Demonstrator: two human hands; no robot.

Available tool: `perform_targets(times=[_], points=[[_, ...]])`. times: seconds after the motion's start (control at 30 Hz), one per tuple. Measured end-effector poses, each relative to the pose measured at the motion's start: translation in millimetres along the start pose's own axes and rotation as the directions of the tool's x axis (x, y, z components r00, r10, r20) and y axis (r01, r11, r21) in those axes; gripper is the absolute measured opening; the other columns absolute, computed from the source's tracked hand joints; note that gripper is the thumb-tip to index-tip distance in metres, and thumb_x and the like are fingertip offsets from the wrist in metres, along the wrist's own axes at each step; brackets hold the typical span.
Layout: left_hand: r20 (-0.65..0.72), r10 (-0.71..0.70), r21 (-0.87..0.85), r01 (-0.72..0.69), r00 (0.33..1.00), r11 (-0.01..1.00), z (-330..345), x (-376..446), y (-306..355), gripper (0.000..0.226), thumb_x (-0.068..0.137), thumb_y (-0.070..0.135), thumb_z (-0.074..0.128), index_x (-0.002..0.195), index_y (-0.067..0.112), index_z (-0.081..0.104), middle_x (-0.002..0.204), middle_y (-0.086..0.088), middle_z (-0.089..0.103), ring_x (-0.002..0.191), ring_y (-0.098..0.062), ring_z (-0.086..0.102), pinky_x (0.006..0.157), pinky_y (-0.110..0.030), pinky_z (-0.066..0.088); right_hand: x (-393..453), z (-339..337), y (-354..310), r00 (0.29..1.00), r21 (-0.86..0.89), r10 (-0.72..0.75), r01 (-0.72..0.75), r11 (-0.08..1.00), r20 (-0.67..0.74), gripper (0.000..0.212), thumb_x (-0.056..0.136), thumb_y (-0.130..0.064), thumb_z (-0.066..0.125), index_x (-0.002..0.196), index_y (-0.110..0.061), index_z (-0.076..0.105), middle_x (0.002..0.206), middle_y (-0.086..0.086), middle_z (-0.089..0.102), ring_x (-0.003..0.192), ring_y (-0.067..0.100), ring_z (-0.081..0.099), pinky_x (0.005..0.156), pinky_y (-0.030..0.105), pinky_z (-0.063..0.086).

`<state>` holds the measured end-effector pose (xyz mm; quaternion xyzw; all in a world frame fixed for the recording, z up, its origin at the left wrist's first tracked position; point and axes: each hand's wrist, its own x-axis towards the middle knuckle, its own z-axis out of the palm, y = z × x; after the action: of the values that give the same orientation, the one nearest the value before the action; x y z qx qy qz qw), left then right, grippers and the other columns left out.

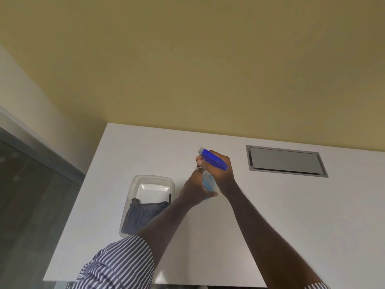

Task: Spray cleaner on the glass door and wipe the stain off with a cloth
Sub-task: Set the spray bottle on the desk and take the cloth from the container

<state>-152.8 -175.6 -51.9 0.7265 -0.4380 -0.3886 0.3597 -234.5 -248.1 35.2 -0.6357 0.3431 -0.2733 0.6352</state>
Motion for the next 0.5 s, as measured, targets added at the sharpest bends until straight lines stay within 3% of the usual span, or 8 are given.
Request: perform_targets(times=[0.37,0.5], points=[[-0.009,0.032,0.124,-0.031,0.999,0.992,6.7,2.2,-6.5,0.088,0.075,0.036,0.091,0.144,0.010,0.043,0.135,-0.008,0.060,0.120,-0.024,0.062,0.102,-0.039,0.057,-0.1,-6.2,9.8,0.998,-0.070,0.062,-0.063,0.996,-0.019,0.017,0.095,0.008,0.066,0.111,0.006,0.069,0.098,0.009,0.074,0.084,0.007,0.074,0.078,0.019,0.058],[-0.006,0.036,0.121,-0.035,0.999,0.992,8.6,2.8,-8.1,0.087,0.074,0.035,0.091,0.143,0.009,0.045,0.133,-0.010,0.062,0.118,-0.025,0.064,0.100,-0.039,0.058,-4.9,-6.0,7.0,0.999,-0.062,0.031,-0.031,0.998,-0.010,0.023,0.084,-0.009,0.071,0.105,-0.001,0.070,0.097,0.007,0.073,0.086,0.013,0.073,0.084,0.024,0.059]])
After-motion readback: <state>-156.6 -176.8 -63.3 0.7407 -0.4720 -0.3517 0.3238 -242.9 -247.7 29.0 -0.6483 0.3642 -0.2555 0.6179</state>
